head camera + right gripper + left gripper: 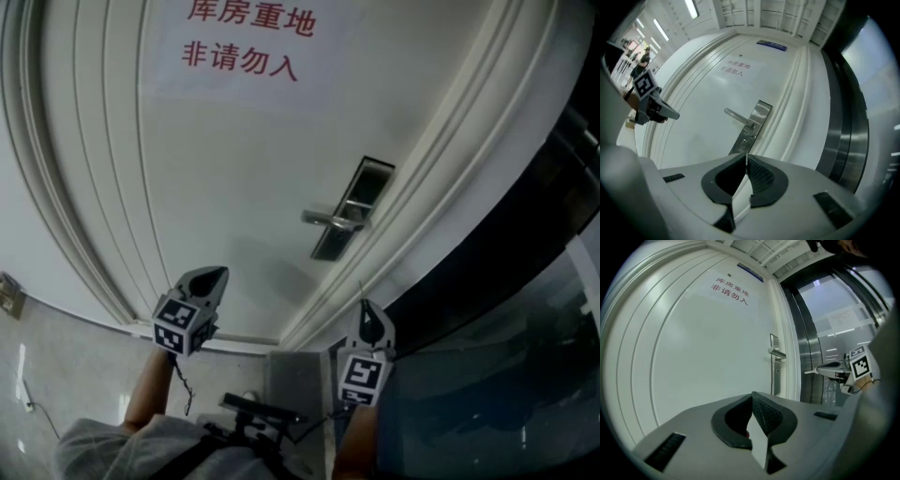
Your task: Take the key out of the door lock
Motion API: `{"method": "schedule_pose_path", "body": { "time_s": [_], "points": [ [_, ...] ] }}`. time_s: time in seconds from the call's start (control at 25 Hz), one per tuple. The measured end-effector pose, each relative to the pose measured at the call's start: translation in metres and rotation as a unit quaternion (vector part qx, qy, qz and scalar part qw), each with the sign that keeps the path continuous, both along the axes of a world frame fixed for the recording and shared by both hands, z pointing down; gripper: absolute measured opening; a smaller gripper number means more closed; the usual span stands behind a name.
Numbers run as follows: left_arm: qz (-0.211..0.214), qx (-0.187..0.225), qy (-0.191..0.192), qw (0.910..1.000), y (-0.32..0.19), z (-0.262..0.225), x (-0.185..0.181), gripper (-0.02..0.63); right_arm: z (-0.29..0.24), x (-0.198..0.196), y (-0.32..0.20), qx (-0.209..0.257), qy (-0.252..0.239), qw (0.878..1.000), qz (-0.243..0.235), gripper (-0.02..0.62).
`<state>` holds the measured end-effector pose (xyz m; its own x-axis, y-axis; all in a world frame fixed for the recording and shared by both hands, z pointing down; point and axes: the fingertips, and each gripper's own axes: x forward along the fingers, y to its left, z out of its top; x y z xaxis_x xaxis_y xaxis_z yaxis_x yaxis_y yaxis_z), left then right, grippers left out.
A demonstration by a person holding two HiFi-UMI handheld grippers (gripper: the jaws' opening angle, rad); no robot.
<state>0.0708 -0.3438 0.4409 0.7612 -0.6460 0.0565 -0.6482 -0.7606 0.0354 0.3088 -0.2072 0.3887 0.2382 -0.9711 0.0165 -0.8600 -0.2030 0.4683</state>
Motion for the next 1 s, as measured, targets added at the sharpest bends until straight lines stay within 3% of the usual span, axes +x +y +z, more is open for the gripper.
{"method": "schedule_pose_path", "body": {
  "time_s": [0.16, 0.48, 1.0],
  "points": [
    [-0.001, 0.001, 0.001, 1.0, 0.002, 0.001, 0.002, 0.005, 0.009, 0.006, 0.011, 0.022, -0.093, 0.995, -0.011, 0.021],
    [-0.002, -0.002, 0.0, 1.0, 0.005, 0.003, 0.009, 0.005, 0.024, 0.013, 0.019, 0.036, -0.176, 0.984, -0.016, 0.021],
    [-0.001, -0.001, -0.004, 1.0, 0.006, 0.003, 0.01, 0.005, 0.023, 0.011, 0.023, 0.051, -0.204, 0.977, -0.029, 0.021]
  ]
}}
